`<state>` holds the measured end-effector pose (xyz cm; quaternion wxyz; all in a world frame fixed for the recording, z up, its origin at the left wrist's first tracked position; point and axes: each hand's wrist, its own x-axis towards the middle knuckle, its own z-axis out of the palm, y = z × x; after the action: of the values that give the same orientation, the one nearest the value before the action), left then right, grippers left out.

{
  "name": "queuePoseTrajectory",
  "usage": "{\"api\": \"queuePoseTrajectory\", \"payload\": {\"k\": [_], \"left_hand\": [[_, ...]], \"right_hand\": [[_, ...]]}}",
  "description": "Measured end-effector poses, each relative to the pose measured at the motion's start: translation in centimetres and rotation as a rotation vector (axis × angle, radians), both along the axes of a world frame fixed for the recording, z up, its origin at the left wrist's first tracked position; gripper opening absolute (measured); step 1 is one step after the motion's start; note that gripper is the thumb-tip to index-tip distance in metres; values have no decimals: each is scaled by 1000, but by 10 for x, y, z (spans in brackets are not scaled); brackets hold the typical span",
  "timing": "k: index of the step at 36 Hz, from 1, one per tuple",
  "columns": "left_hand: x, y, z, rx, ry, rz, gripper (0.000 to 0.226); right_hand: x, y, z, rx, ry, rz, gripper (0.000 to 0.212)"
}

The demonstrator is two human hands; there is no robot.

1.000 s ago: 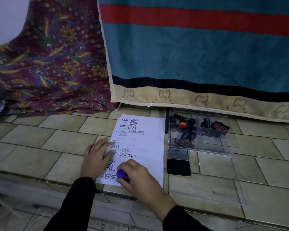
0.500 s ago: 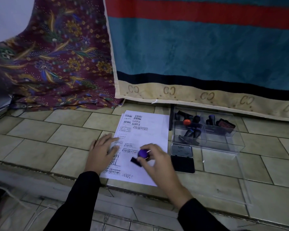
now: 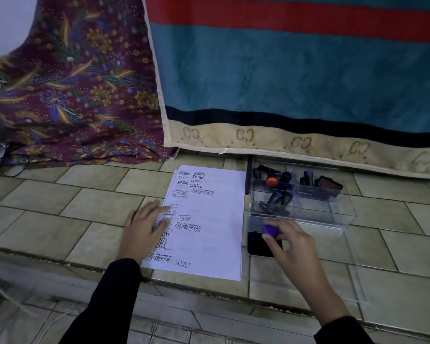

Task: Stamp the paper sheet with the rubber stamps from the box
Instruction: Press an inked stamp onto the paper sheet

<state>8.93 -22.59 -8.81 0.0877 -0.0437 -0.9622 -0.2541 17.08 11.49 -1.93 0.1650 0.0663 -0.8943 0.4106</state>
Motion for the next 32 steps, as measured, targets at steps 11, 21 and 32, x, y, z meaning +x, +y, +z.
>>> {"api": "queuePoseTrajectory", "payload": {"k": [11,21,32], "left_hand": [[-3,-3,-3,-2,-12,-4,59],[-3,-3,-4,-6,-20,-6,58],[-2,-3,-4,-3,-9,-5,56]], "right_hand": [[0,-1,-8,108,25,43,22],[-1,-2,-7,101,25,69,24],[-4,-6,-1,106,-41,15,23]]}}
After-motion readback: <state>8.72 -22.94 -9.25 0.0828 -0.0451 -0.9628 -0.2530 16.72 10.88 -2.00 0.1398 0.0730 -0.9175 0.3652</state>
